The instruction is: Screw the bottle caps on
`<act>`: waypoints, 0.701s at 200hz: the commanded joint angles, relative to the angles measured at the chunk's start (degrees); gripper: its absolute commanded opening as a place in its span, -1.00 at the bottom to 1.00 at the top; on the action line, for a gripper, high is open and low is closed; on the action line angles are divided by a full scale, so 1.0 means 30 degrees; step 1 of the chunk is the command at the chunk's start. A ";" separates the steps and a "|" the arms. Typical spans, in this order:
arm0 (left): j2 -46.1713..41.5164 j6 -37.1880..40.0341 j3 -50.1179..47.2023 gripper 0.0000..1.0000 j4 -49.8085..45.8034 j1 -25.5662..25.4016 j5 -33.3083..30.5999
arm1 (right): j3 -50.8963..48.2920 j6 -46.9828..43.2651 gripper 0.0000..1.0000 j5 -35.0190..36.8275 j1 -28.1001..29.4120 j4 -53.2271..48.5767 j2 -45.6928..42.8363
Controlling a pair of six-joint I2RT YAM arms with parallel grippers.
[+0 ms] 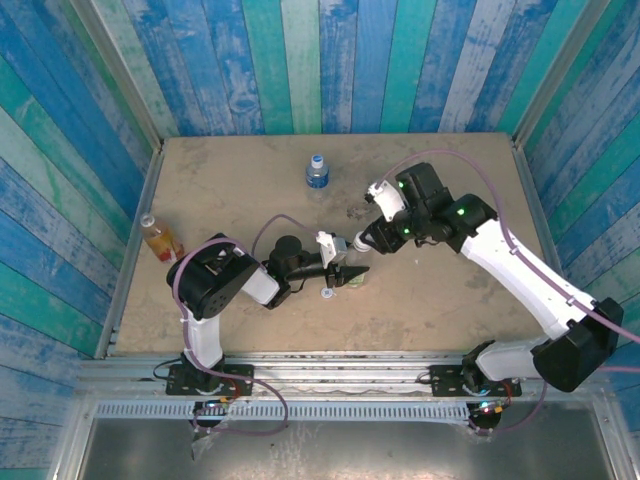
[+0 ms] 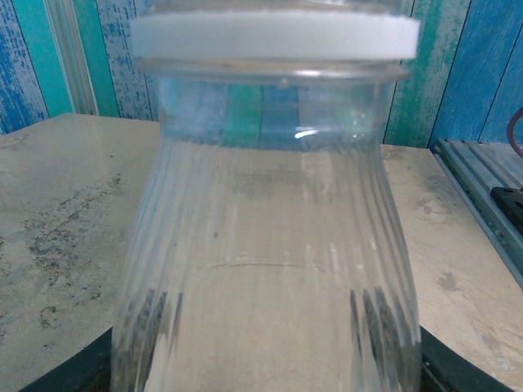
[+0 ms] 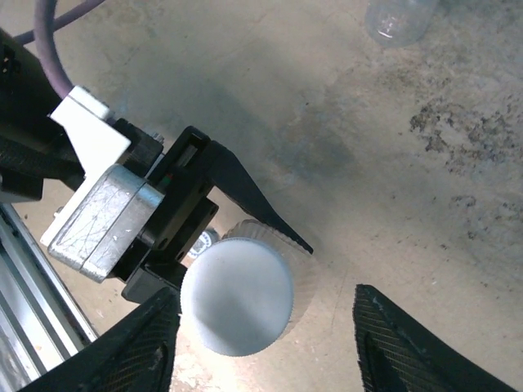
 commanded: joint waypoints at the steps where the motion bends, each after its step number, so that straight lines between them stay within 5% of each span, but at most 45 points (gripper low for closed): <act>1: 0.0991 0.0091 -0.0059 0.18 -0.1066 -0.0053 0.0391 | -0.0154 0.0566 0.06 0.0152 -0.0121 0.0166 0.0308; 140: 0.1048 0.0040 0.0000 0.18 -0.0988 -0.0038 0.0518 | -0.0709 0.2006 -0.28 -0.0066 -0.1063 -0.1003 0.1378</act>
